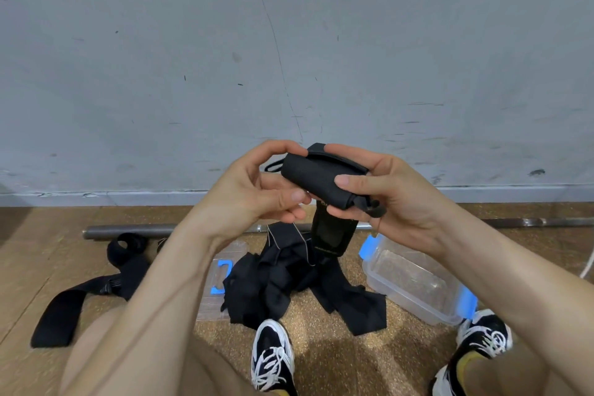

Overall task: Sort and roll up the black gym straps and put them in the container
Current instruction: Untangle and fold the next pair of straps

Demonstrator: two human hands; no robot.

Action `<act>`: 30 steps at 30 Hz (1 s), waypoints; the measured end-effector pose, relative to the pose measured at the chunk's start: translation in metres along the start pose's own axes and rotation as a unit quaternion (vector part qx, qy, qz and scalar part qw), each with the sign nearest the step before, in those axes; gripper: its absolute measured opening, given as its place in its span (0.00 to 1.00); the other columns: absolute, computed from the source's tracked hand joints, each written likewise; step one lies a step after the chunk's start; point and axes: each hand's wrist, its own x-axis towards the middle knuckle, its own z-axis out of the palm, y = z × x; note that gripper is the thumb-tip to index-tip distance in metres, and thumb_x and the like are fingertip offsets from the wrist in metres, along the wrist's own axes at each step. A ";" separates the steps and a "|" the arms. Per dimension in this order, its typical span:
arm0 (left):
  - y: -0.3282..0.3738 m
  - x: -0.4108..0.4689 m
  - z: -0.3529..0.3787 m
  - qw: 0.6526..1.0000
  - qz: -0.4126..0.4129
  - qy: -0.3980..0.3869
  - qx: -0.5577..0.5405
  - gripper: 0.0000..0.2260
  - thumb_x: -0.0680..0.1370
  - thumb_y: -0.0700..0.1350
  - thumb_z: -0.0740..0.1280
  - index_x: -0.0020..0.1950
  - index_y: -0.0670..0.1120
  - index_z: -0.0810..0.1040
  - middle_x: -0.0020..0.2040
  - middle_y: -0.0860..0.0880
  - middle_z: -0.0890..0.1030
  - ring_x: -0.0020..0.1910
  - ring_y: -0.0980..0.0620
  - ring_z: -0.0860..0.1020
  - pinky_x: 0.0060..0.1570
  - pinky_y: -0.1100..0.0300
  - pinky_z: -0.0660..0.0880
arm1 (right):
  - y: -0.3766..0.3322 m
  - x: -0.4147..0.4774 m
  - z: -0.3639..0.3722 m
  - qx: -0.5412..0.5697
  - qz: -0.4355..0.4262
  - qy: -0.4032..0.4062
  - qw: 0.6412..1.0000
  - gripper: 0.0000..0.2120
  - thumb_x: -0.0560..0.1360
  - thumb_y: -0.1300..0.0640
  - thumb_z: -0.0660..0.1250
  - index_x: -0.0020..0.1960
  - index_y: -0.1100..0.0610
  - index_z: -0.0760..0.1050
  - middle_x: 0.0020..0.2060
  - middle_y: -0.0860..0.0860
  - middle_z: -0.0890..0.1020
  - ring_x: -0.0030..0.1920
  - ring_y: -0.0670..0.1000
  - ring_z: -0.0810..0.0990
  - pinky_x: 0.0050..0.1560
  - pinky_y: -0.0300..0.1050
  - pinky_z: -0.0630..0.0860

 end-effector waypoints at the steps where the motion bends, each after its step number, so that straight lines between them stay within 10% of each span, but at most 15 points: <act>1: -0.003 0.002 0.002 1.000 0.014 0.010 -0.009 0.22 0.67 0.34 0.77 0.56 0.50 0.77 0.33 0.43 0.83 0.28 0.50 0.80 0.31 0.63 0.77 | -0.001 0.000 0.000 0.003 0.003 -0.002 1.000 0.28 0.66 0.67 0.69 0.66 0.59 0.77 0.61 0.58 0.82 0.52 0.59 0.85 0.37 0.44 0.82; 13: -0.019 0.016 0.018 0.989 0.030 0.140 -0.029 0.16 0.69 0.59 0.72 0.46 0.48 0.79 0.40 0.50 0.83 0.38 0.50 0.83 0.37 0.63 0.74 | 0.002 0.001 0.011 -0.168 -0.026 0.048 0.984 0.15 0.84 0.61 0.56 0.54 0.54 0.82 0.49 0.52 0.87 0.53 0.49 0.85 0.46 0.41 0.83; 18: -0.017 0.017 0.021 0.992 -0.012 0.125 -0.025 0.11 0.71 0.57 0.67 0.40 0.50 0.76 0.39 0.52 0.81 0.41 0.54 0.81 0.38 0.63 0.71 | 0.004 0.000 0.009 -0.218 -0.047 0.056 0.973 0.23 0.71 0.35 0.56 0.44 0.49 0.81 0.40 0.44 0.87 0.48 0.44 0.85 0.48 0.41 0.83; 24: -0.020 0.015 0.018 0.991 -0.029 0.110 -0.068 0.10 0.72 0.55 0.74 0.40 0.50 0.78 0.42 0.48 0.82 0.40 0.49 0.80 0.39 0.58 0.72 | 0.008 -0.002 0.006 -0.332 -0.120 -0.005 0.936 0.09 0.68 0.53 0.79 0.46 0.45 0.83 0.41 0.48 0.87 0.45 0.47 0.85 0.49 0.43 0.81; 30: -0.023 0.014 0.023 0.991 -0.008 0.093 -0.092 0.07 0.69 0.56 0.73 0.40 0.54 0.81 0.38 0.48 0.78 0.32 0.53 0.75 0.38 0.59 0.70 | 0.010 0.000 0.006 -0.329 -0.152 0.046 0.931 0.10 0.73 0.58 0.76 0.53 0.54 0.84 0.46 0.52 0.87 0.50 0.51 0.85 0.58 0.56 0.80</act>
